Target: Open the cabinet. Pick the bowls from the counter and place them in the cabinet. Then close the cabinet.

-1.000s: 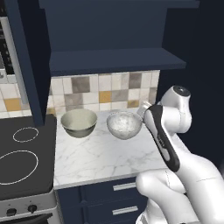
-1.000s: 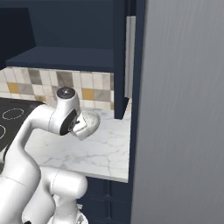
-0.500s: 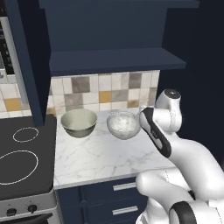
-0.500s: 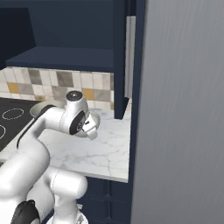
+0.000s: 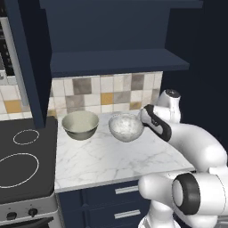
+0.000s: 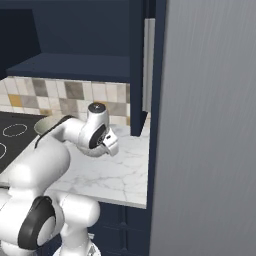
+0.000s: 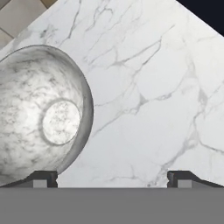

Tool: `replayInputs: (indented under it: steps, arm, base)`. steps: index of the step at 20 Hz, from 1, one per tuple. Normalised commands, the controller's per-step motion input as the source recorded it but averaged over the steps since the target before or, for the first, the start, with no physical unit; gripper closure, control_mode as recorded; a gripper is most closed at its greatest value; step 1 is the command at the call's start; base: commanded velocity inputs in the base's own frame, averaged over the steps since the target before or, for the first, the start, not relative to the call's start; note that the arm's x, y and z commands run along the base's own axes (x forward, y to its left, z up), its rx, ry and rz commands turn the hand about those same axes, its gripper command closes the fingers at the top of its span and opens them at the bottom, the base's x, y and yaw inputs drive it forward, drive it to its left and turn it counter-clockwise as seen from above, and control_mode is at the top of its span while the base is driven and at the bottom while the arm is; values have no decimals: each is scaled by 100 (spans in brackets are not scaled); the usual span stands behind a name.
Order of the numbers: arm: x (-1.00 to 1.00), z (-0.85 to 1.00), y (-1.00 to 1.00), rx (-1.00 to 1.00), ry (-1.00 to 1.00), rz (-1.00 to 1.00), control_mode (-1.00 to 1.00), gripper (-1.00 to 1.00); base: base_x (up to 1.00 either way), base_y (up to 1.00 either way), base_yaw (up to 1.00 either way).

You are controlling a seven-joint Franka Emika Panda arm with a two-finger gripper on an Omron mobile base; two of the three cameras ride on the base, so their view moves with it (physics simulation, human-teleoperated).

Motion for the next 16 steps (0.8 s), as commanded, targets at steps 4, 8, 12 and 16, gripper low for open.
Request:
replayInputs:
  steps: [4, 8, 12, 16]
  arm:
    - [32, -17, 0, 0, 0, 1, -100, -100]
    - [26, -22, 0, 0, 0, 0, -100, -100]
    - [23, -24, 0, 0, 0, 0, -100, -100]
    - [20, -26, 0, 0, 0, 0, -100, -100]
  base:
    - [0, 0, 0]
    - [0, 0, 0]
    - [0, 0, 0]
    - [0, 0, 0]
